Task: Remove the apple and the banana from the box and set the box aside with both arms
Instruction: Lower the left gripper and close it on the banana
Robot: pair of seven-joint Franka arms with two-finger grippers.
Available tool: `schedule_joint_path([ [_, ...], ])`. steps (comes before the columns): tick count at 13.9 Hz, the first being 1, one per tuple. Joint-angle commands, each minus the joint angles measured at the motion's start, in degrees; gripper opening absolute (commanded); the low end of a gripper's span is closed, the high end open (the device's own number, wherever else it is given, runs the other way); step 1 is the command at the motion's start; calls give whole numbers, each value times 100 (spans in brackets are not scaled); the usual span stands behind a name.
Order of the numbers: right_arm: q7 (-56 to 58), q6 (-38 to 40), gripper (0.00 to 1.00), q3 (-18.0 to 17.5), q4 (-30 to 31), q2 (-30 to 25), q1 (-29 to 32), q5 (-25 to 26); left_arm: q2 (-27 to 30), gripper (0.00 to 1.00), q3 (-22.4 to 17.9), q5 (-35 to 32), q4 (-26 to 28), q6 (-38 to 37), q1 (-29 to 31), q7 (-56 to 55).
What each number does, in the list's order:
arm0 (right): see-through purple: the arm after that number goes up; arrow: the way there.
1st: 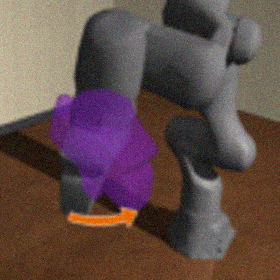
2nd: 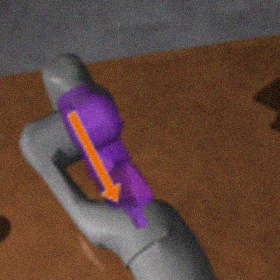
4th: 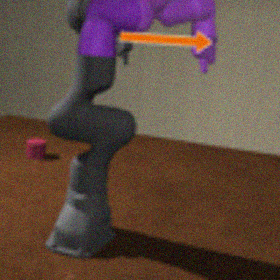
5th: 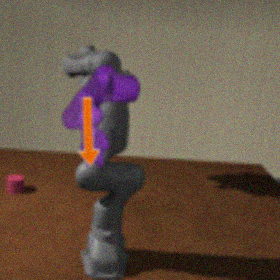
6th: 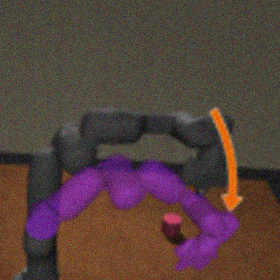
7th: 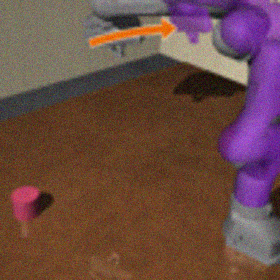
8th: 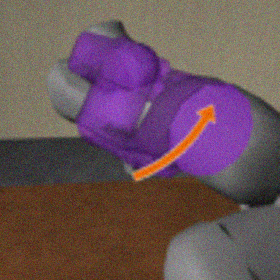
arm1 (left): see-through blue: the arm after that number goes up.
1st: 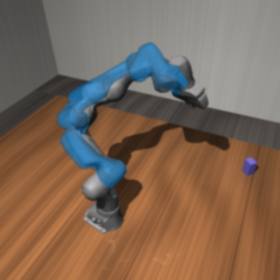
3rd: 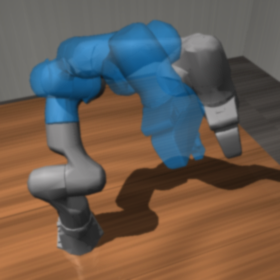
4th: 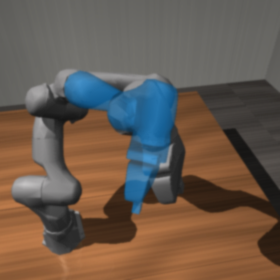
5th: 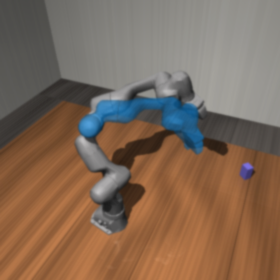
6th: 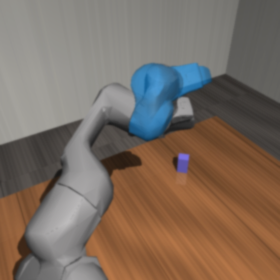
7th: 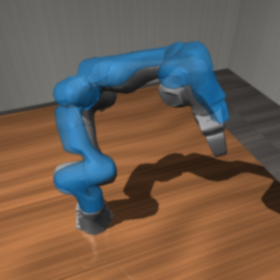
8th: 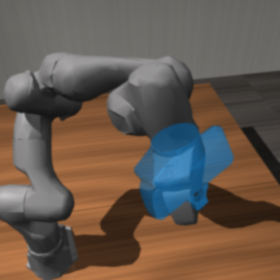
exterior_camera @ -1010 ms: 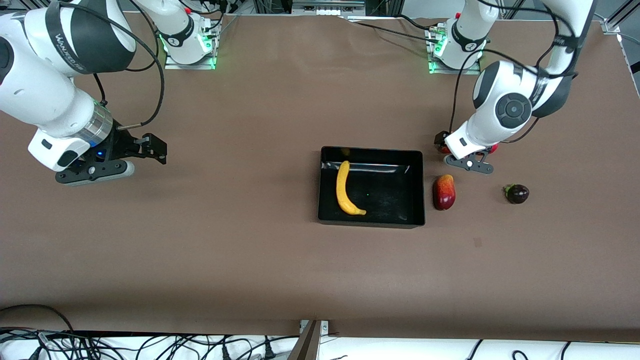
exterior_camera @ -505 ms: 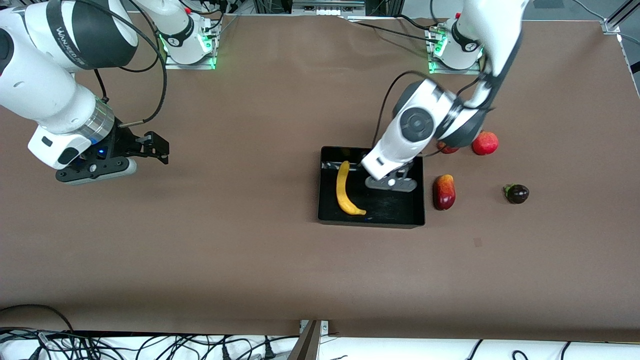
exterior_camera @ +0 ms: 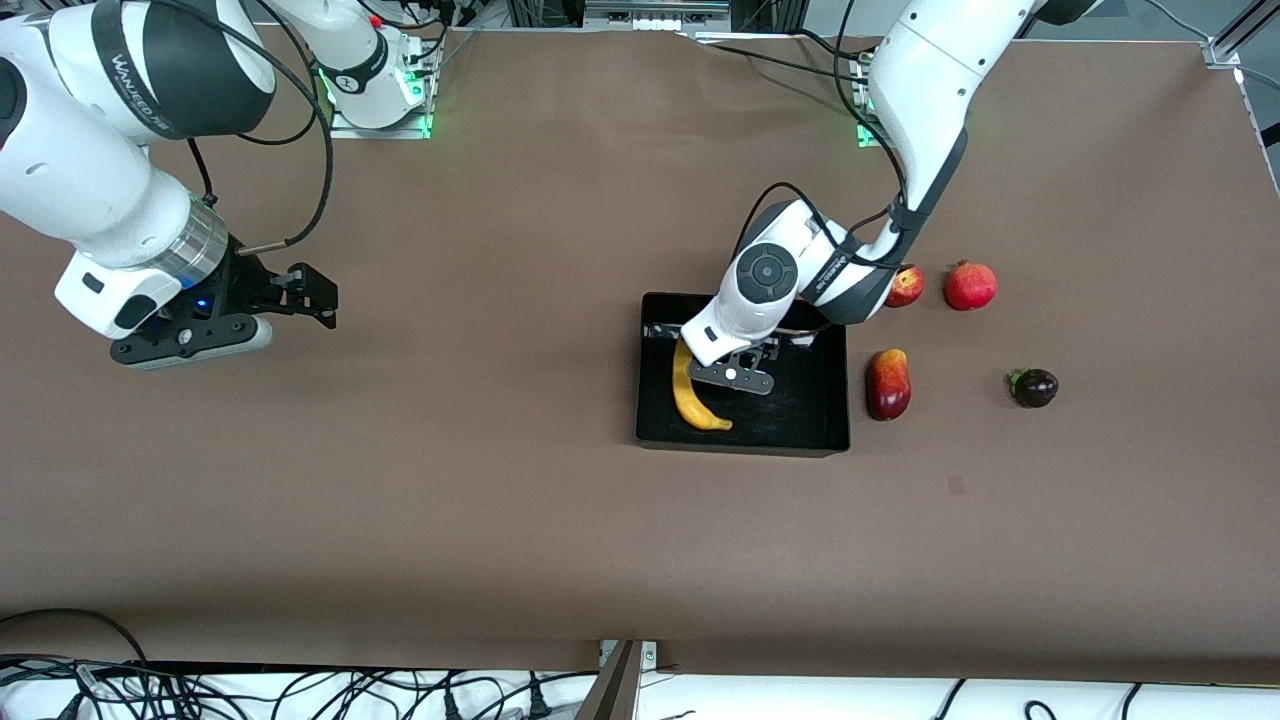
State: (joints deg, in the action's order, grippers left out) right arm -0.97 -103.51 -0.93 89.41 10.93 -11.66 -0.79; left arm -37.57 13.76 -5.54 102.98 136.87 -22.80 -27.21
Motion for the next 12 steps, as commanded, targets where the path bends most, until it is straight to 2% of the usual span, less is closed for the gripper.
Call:
schedule_joint_path([
  [1, 44, 15, 100, 22, -117, 67, -21, 43, 188, 100, 66, -123, 214, 103, 21, 32],
  [6, 18, 15, 100, 22, -117, 58, -21, 43, 303, 100, 162, 17, 161, 251, 91, 138],
  [9, 18, 15, 100, 22, -117, 67, -21, 43, 250, 100, 162, 990, 152, 803, 83, 50],
  [12, 18, 15, 100, 22, -117, 67, -29, 43, 49, 100, 154, 976, 100, 1165, 4, -441],
])
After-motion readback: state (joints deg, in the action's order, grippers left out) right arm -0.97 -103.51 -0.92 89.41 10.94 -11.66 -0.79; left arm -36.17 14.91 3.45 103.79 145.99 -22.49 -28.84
